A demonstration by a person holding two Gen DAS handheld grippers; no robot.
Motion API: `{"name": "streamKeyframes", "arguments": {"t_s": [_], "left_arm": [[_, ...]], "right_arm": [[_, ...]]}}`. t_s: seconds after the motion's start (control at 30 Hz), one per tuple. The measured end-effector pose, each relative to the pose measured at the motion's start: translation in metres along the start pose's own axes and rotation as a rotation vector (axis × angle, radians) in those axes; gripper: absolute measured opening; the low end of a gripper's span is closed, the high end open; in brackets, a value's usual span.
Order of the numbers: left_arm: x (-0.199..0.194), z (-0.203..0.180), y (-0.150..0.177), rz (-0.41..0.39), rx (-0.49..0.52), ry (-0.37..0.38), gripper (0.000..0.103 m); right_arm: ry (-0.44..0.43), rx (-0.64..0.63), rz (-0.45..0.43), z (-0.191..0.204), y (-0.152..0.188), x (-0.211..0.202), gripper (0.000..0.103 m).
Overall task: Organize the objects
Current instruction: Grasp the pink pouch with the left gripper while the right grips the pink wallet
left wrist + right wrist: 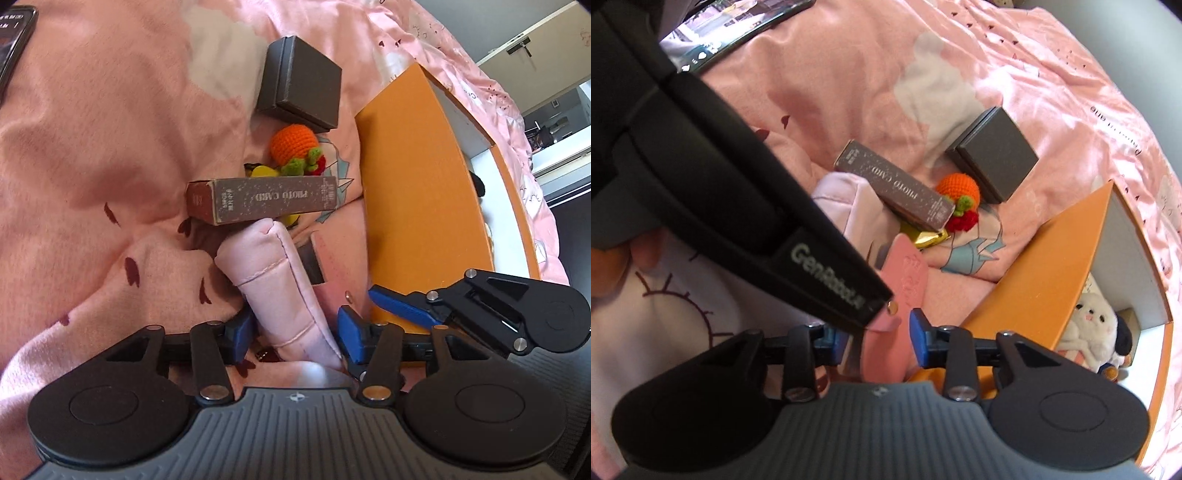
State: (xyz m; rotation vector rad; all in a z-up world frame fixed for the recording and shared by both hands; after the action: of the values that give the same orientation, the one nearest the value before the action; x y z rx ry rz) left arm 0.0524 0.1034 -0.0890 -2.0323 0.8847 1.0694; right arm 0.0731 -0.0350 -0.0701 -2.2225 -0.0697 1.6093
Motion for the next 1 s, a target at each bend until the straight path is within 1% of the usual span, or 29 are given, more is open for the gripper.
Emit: {"name": "streamKeyframes", "arguments": {"t_s": [0.07,0.2,0.23,0.27,0.4,0.5,0.6,0.67,0.77,0.9,0.93,1.0], "left_arm": [[-0.002,0.006,0.001,0.0,-0.029,0.015,0.047],[-0.004,0.008,0.001,0.001,-0.029,0.014,0.045],[-0.005,0.008,0.001,-0.001,-0.025,0.016,0.045],[-0.006,0.009,0.002,-0.002,-0.024,0.02,0.045],[-0.009,0.012,0.003,-0.007,-0.018,0.032,0.045],[-0.009,0.012,0.004,-0.01,-0.008,0.034,0.045],[-0.007,0.014,0.003,-0.01,-0.015,0.044,0.045],[-0.005,0.014,0.002,-0.011,-0.014,0.047,0.045],[-0.004,0.012,0.003,-0.013,0.01,0.045,0.045],[-0.005,0.013,0.004,-0.015,0.011,0.052,0.045],[-0.006,0.014,0.004,-0.017,0.007,0.056,0.045],[-0.006,0.016,0.004,-0.017,-0.005,0.065,0.045]], "right_arm": [[0.003,-0.006,0.0,0.001,-0.001,0.002,0.035],[-0.001,-0.011,0.004,0.002,-0.003,0.006,0.034],[-0.005,-0.007,0.011,0.001,-0.003,0.005,0.03],[-0.011,0.002,0.014,-0.001,-0.004,0.003,0.018],[0.036,0.04,0.012,-0.01,-0.006,-0.004,0.018],[0.051,0.052,0.004,-0.012,-0.007,-0.003,0.018],[0.03,0.063,-0.001,-0.012,-0.006,-0.002,0.018],[0.032,0.077,-0.003,-0.013,-0.005,-0.003,0.018],[0.026,0.117,-0.014,-0.02,-0.006,-0.007,0.016],[-0.002,0.147,-0.01,-0.021,-0.007,-0.004,0.017],[-0.004,0.149,-0.008,-0.02,-0.008,-0.002,0.018],[-0.006,0.134,0.003,-0.018,-0.01,0.002,0.03]]}}
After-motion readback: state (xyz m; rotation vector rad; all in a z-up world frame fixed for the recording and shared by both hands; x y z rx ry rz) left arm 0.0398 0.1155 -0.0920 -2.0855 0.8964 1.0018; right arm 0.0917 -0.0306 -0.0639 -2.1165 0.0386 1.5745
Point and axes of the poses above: each gripper's, at about its wrist camera, not at the fingertips, and x roughly the way its jaws point, z to its left, y to its underside, the point moved 1 cm from there along x, roughly the way its jaws point, and after that the axes turned 1 degree about -y, right-handed, at the moved point
